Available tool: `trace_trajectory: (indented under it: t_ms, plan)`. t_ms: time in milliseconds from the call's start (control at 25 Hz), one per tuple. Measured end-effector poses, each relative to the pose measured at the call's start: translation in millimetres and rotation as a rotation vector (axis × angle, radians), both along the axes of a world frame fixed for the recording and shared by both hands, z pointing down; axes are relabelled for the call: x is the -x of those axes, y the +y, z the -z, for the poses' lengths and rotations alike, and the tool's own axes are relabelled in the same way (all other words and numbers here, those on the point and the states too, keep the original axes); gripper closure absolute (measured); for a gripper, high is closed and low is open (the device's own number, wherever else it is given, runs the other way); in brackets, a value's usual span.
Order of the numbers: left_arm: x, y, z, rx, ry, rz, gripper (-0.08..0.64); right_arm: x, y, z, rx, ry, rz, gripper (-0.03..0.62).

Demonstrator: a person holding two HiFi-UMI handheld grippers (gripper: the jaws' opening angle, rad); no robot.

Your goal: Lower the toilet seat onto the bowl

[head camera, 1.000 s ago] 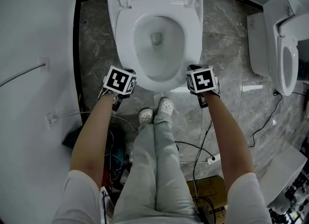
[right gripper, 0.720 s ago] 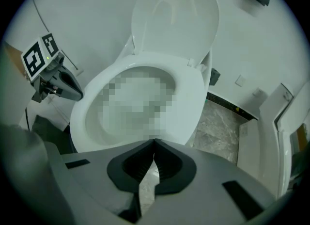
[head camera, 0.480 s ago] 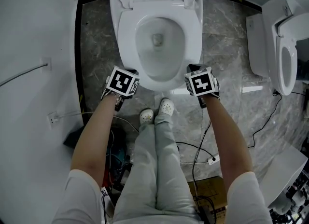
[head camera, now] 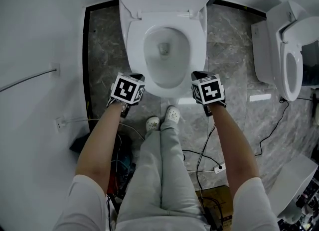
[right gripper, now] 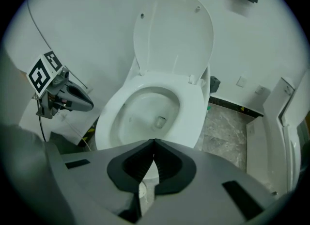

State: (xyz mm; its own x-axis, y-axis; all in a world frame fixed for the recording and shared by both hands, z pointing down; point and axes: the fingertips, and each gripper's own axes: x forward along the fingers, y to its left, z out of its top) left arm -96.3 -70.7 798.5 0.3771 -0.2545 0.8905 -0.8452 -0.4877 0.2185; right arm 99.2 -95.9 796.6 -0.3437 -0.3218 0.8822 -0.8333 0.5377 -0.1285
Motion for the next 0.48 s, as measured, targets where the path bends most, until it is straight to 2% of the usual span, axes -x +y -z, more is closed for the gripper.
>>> trace_trajectory:
  t_ms: [240,480]
  plan:
    - [6,-9,32,-0.047,0.021,0.05,0.551,9,-1,39,-0.028,-0.066,-0.03,0.565]
    - [5,-13,68,-0.081,0.072,0.093,0.551,9,1,75,-0.026,-0.081,-0.045,0.565]
